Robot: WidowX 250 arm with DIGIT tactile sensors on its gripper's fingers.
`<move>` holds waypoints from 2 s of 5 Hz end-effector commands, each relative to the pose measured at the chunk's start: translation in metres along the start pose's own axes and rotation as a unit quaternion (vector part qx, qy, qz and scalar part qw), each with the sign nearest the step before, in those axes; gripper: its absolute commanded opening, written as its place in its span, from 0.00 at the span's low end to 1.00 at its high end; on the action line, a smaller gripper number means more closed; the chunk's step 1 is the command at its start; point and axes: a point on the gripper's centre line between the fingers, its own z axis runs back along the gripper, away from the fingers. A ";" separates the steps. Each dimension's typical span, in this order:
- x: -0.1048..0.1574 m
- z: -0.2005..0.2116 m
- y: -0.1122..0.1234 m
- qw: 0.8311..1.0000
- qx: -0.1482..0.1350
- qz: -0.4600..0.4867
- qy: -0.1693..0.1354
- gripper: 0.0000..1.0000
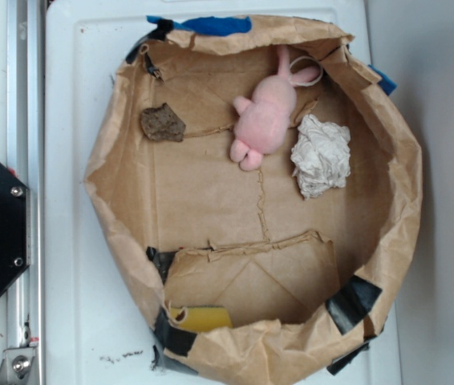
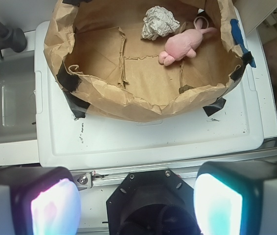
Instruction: Grab the rock.
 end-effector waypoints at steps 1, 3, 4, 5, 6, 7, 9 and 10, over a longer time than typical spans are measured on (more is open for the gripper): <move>0.000 0.000 0.000 1.000 0.000 0.000 0.000 1.00; 0.088 -0.005 0.021 1.000 0.011 0.013 -0.011 1.00; 0.105 -0.035 0.021 0.994 -0.026 -0.107 0.011 1.00; 0.120 -0.075 0.027 0.971 -0.082 -0.219 0.039 1.00; 0.120 -0.075 0.027 0.971 -0.082 -0.219 0.039 1.00; 0.120 -0.075 0.027 0.971 -0.082 -0.219 0.039 1.00; 0.125 -0.127 0.042 0.972 -0.021 -0.226 0.059 1.00; 0.124 -0.149 0.053 0.970 -0.010 -0.231 0.073 1.00</move>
